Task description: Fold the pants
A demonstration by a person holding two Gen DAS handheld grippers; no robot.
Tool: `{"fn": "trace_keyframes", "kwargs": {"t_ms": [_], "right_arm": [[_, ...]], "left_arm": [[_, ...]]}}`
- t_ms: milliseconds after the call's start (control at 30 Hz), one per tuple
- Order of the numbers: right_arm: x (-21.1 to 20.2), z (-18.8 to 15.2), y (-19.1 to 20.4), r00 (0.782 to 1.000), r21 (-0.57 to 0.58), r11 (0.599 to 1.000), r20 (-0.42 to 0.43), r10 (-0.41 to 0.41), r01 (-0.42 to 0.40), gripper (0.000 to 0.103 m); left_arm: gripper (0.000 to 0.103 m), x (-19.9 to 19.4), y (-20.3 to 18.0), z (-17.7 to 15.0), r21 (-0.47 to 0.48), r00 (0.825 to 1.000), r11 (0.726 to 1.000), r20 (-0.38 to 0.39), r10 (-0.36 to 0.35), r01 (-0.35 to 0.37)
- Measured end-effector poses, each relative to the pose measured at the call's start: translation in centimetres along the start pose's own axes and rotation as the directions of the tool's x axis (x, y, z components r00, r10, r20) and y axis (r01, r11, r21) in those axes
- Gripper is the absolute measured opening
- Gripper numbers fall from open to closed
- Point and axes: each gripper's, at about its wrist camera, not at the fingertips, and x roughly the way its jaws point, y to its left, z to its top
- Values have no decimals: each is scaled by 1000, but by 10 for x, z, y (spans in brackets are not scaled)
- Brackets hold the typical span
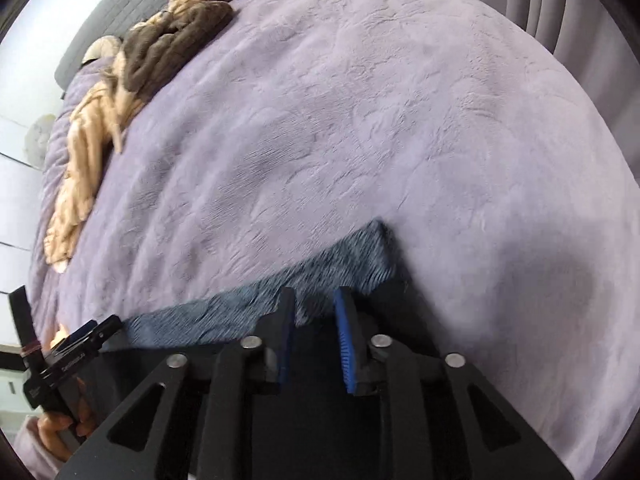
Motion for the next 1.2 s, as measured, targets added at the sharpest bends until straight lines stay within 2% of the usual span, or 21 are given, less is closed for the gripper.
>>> {"fn": "trace_keyframes", "kwargs": {"t_ms": [67, 133, 300, 400, 467, 533, 567, 633, 700, 733, 833, 900, 967, 1033, 1067, 1133, 1200], "right_arm": [[-9, -15, -4, 995, 18, 995, -18, 99, -98, 48], [-18, -43, -4, 981, 47, 982, -56, 188, -185, 48], [-10, -97, 21, 938, 129, 943, -124, 324, -308, 48], [7, -125, 59, 880, 188, 889, -160, 448, -418, 49], [31, -143, 102, 830, 194, 856, -216, 514, -479, 49], [53, -162, 140, 789, 202, 836, -279, 548, -509, 49], [67, -176, 164, 757, 214, 821, -319, 570, -529, 49], [91, -193, 199, 729, 220, 813, -361, 581, -539, 49], [115, -208, 230, 725, 226, 818, -382, 574, -528, 48], [125, -213, 240, 727, 236, 819, -379, 573, -522, 48], [141, -230, 254, 739, 303, 817, -351, 574, -491, 49], [145, -237, 257, 739, 347, 801, -324, 591, -488, 48], [151, -237, 259, 747, 373, 801, -318, 584, -468, 48], [153, -238, 260, 760, 381, 813, -325, 563, -440, 34], [155, -233, 268, 779, 364, 837, -337, 528, -409, 9], [149, -224, 283, 800, 305, 861, -335, 498, -408, 9], [132, -227, 280, 834, 206, 902, -346, 431, -380, 9]], "left_arm": [[92, -9, 30, -18, -3, 999, 999, -16, 48, -48], [92, -14, 56, -46, -27, 994, 995, -49, 99, -100], [92, -21, 142, -93, -106, 971, 969, -114, 209, -221], [92, -25, 183, -117, -146, 960, 955, -149, 238, -260], [92, -24, 206, -124, -145, 954, 948, -143, 263, -283], [92, -23, 225, -129, -125, 950, 945, -125, 286, -301], [92, -19, 236, -130, -116, 950, 946, -119, 289, -302], [92, -7, 259, -134, -98, 951, 950, -123, 284, -296], [95, 10, 278, -140, -75, 953, 958, -148, 264, -277], [103, 15, 288, -143, -84, 963, 967, -146, 228, -242], [103, 20, 306, -144, -99, 980, 984, -146, 132, -147], [103, 20, 307, -144, -71, 984, 989, -136, 119, -129], [103, 21, 306, -145, -43, 987, 992, -118, 113, -118], [103, 21, 310, -146, -43, 989, 995, -114, 89, -95], [103, 22, 312, -147, -44, 990, 995, -112, 82, -87], [103, 25, 321, -148, -41, 992, 996, -102, 71, -75], [103, 27, 323, -151, -40, 993, 997, -99, 61, -65]]}}
